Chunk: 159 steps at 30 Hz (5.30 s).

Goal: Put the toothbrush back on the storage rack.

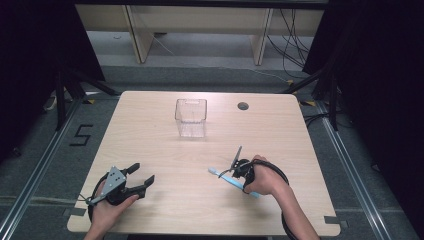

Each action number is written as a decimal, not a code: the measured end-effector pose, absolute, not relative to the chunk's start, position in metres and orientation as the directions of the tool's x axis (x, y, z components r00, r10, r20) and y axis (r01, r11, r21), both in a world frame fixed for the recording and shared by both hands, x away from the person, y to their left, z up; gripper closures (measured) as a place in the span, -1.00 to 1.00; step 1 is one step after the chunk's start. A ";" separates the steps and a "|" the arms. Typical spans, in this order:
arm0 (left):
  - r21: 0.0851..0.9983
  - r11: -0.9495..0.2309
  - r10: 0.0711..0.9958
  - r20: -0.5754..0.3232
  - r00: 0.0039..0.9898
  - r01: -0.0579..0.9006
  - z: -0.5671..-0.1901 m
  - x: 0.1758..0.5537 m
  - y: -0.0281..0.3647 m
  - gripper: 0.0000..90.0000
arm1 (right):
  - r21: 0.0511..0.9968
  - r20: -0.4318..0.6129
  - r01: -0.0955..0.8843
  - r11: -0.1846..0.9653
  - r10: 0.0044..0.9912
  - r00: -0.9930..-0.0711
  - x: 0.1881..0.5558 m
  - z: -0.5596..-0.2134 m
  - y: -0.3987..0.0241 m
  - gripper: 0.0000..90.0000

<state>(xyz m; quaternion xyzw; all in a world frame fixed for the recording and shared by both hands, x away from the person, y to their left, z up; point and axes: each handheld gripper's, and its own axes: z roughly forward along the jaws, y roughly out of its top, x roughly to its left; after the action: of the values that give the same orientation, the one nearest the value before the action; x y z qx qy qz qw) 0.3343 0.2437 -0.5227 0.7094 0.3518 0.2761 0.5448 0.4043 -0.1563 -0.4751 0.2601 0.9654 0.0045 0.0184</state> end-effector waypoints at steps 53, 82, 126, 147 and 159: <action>0.966 -0.156 0.794 -0.003 0.608 0.208 -0.522 0.336 0.245 -0.37 | 0.430 -0.061 0.440 0.788 0.512 -0.857 0.392 -0.444 -0.165 0.76; 0.973 -0.130 0.781 -0.016 0.624 0.188 -0.523 0.340 0.246 -0.34 | 0.802 -0.074 0.342 0.490 0.650 -0.757 0.365 -0.460 -0.180 0.76; 0.987 -0.059 0.701 -0.065 0.710 0.149 -0.468 0.360 0.200 -0.30 | 0.944 0.001 0.237 0.230 0.715 -0.699 0.358 -0.473 -0.157 0.76; 0.987 -0.003 0.620 -0.125 0.774 0.161 -0.435 0.380 0.153 -0.05 | 0.955 0.008 0.214 0.203 0.708 -0.706 0.360 -0.473 -0.139 0.76; 0.983 0.018 0.557 -0.161 0.815 0.182 -0.427 0.389 0.128 0.15 | 0.962 0.011 0.200 0.188 0.703 -0.711 0.361 -0.471 -0.130 0.76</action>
<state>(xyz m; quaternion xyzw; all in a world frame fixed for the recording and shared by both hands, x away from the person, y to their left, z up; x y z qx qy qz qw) 0.3886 0.1276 -0.4275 0.6862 0.2693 0.1416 0.6607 0.3612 -0.1303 -0.4709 0.3062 0.7371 0.5589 0.2250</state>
